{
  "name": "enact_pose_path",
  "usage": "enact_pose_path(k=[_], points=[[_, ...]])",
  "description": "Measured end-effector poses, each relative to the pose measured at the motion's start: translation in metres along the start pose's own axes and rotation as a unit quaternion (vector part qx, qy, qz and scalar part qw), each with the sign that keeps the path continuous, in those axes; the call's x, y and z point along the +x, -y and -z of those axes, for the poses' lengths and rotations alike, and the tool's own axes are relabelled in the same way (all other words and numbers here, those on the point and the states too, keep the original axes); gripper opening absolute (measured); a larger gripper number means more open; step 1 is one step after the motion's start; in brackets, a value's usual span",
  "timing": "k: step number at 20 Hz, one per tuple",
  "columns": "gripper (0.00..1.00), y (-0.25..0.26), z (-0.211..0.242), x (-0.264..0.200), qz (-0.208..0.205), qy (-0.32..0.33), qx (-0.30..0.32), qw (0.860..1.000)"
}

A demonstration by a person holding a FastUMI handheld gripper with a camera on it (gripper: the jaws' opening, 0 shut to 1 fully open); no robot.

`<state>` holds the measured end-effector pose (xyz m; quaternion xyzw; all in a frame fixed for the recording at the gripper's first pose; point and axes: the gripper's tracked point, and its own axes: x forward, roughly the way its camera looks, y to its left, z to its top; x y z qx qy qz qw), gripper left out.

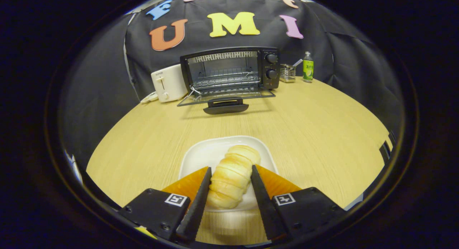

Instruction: Open the toaster oven, put the food inside, and close the toaster oven door.

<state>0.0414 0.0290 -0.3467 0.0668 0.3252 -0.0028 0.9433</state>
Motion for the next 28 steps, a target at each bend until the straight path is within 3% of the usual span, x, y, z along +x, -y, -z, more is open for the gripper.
enact_pose_path(k=[9,15,19,25,28], points=[[0.68,-0.010,-0.061,-0.015,-0.028,0.081,0.007,0.996],[0.68,-0.032,-0.148,-0.013,-0.094,0.202,0.039,0.974],[0.68,-0.041,-0.182,0.003,-0.108,0.232,0.043,0.966],[0.68,-0.073,-0.198,0.048,-0.196,0.196,0.097,0.956],[0.68,-0.068,-0.210,0.084,-0.205,0.170,0.140,0.954]])
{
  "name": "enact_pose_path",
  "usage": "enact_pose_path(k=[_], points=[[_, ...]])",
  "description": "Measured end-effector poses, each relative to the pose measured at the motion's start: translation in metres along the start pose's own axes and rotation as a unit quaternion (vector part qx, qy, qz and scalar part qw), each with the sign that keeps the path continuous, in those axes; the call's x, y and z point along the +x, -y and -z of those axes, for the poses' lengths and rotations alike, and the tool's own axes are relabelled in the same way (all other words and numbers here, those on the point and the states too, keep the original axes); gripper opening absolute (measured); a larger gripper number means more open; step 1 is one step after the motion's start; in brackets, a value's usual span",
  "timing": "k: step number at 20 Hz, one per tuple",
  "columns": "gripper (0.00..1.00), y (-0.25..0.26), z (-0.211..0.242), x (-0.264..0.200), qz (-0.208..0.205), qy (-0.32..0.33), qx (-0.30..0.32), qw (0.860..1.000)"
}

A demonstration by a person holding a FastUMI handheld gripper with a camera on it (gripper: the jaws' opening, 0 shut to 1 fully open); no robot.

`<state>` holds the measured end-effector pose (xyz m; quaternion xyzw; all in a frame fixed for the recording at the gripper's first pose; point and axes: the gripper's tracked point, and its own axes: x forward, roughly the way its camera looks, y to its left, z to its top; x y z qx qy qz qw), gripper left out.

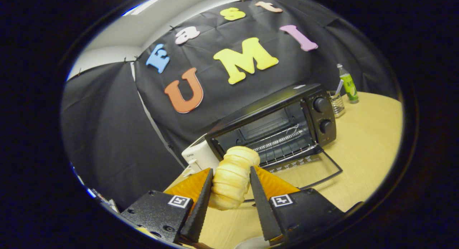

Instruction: Open the toaster oven, put the food inside, and close the toaster oven door.

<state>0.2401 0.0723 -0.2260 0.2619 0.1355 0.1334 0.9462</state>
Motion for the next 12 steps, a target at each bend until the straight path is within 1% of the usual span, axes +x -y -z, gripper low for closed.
enact_pose_path(k=[4,6,12], points=[[0.68,0.030,-0.018,0.049,0.016,-0.003,0.045,0.999],[0.68,0.042,-0.028,0.075,0.026,-0.005,0.059,0.998],[0.68,0.064,-0.052,0.125,0.040,-0.004,0.041,0.998]])
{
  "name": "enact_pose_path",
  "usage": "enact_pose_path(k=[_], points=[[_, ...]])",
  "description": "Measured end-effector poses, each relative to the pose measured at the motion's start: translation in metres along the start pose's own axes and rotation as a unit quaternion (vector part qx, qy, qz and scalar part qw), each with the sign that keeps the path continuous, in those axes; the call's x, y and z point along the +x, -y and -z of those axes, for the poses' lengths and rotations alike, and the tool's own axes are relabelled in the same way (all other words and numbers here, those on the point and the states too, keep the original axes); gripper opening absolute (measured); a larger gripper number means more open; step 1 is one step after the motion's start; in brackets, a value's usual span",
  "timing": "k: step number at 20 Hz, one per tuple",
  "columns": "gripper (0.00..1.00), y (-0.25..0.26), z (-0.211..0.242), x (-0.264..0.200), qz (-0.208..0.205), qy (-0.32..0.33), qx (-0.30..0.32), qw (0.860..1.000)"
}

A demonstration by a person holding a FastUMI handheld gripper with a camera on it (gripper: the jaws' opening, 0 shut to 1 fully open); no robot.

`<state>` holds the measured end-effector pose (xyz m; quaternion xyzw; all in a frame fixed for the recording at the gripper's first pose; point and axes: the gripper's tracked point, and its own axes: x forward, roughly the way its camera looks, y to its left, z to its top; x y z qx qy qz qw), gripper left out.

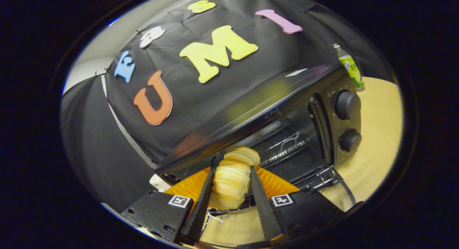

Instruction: Open the toaster oven, put the food inside, and close the toaster oven door.

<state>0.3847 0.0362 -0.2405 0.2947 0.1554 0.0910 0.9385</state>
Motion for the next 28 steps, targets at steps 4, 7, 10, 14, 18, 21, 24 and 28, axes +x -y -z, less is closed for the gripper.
enact_pose_path(k=[4,7,10,14,18,21,24,28], points=[[0.68,0.013,-0.009,0.019,0.011,0.014,-0.029,0.999],[0.68,0.016,-0.013,0.030,0.013,0.019,-0.031,0.999],[0.71,0.020,-0.013,0.038,0.022,0.023,-0.032,0.999],[0.97,0.027,-0.009,0.035,0.036,0.019,-0.026,0.999],[1.00,0.031,-0.010,0.017,0.048,0.015,-0.023,0.998],[1.00,0.023,-0.017,-0.002,0.045,0.022,-0.036,0.998],[1.00,0.014,-0.020,-0.024,0.045,0.018,-0.045,0.998],[1.00,0.004,-0.030,-0.060,0.063,0.023,-0.068,0.995]])
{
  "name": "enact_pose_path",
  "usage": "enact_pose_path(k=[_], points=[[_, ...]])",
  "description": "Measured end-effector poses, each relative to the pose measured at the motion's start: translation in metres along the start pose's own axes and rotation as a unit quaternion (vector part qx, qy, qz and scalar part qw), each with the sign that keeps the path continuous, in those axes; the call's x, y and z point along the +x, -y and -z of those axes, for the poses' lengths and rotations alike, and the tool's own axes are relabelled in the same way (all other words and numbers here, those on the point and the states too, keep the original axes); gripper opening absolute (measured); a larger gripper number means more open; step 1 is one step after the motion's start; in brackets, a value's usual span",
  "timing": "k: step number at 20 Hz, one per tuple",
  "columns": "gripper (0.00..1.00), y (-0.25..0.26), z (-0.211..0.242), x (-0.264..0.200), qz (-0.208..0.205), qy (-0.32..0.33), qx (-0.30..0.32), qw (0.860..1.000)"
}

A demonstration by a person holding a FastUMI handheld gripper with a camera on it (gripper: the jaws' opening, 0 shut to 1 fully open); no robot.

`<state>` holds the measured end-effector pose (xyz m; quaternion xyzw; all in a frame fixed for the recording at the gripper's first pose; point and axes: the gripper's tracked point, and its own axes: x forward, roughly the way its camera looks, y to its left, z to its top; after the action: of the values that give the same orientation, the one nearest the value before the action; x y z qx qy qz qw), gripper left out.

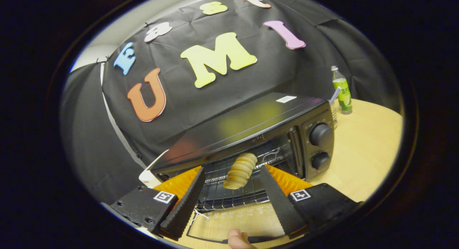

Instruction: Open the toaster oven, put the food inside, and close the toaster oven door.

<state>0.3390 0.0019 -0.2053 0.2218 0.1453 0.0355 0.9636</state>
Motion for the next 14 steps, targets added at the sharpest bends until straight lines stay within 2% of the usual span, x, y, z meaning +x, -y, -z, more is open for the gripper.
enact_pose_path(k=[4,6,8,11,14], points=[[1.00,-0.011,-0.013,-0.042,0.018,0.012,-0.085,0.996],[1.00,-0.012,-0.019,-0.059,0.045,0.016,-0.121,0.992],[1.00,-0.017,-0.010,-0.076,0.065,0.004,-0.153,0.986],[1.00,-0.034,0.018,-0.095,0.063,-0.031,-0.158,0.985],[1.00,-0.039,0.052,-0.104,0.074,-0.071,-0.187,0.977]])
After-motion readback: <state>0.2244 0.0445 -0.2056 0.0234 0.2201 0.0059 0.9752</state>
